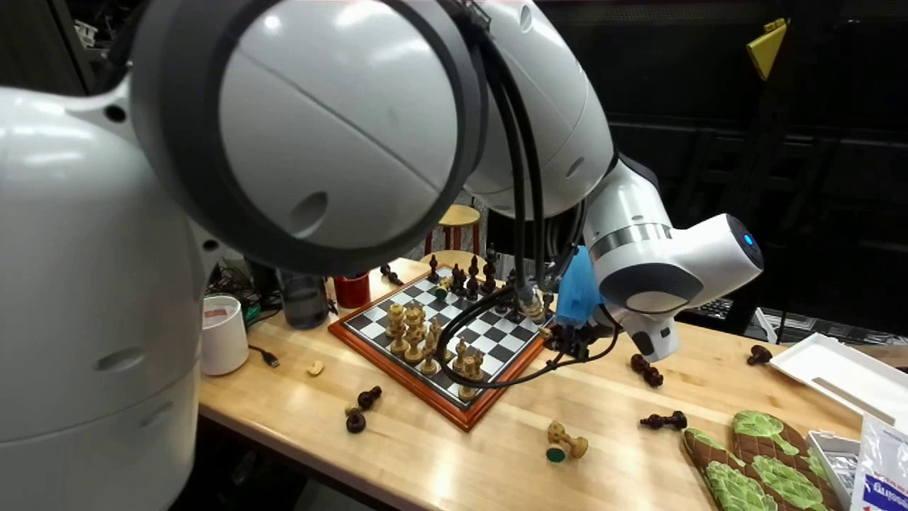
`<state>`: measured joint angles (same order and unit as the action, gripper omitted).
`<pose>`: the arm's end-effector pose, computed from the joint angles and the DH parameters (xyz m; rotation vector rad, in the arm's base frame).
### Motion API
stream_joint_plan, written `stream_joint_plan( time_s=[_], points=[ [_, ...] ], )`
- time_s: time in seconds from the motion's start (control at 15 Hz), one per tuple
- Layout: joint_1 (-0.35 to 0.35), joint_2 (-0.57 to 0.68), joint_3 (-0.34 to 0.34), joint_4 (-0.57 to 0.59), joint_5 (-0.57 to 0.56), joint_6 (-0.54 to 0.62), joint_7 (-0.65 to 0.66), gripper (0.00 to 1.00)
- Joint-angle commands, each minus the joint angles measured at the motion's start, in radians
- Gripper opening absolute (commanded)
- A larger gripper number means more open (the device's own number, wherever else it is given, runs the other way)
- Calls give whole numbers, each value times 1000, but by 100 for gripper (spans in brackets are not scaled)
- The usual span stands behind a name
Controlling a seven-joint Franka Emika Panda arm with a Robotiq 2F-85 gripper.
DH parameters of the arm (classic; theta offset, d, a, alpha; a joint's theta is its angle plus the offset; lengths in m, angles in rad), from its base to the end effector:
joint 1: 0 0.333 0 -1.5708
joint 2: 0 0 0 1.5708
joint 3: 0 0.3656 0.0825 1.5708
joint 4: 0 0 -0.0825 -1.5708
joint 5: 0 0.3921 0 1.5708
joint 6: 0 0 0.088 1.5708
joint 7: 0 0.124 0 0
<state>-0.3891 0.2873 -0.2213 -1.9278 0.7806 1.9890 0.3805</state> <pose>0.5409 -0.3023 0.3687 -1.9227 1.6118 0.1628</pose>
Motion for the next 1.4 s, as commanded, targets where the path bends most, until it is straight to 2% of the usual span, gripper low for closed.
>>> stream_joint_plan(
  time_s=[0.0, 0.67, 1.2, 1.27, 1.33],
  points=[
    [-20, 59, -35, 61, 65, -145, -6, 6],
    [-46, 255, -50, 177, 177, -250, -8, 6],
    [-52, 298, -56, 239, 189, -296, -7, 6],
    [-50, 299, -56, 244, 186, -295, -8, 18],
    [-49, 298, -56, 248, 185, -293, -7, 45]
  ],
)
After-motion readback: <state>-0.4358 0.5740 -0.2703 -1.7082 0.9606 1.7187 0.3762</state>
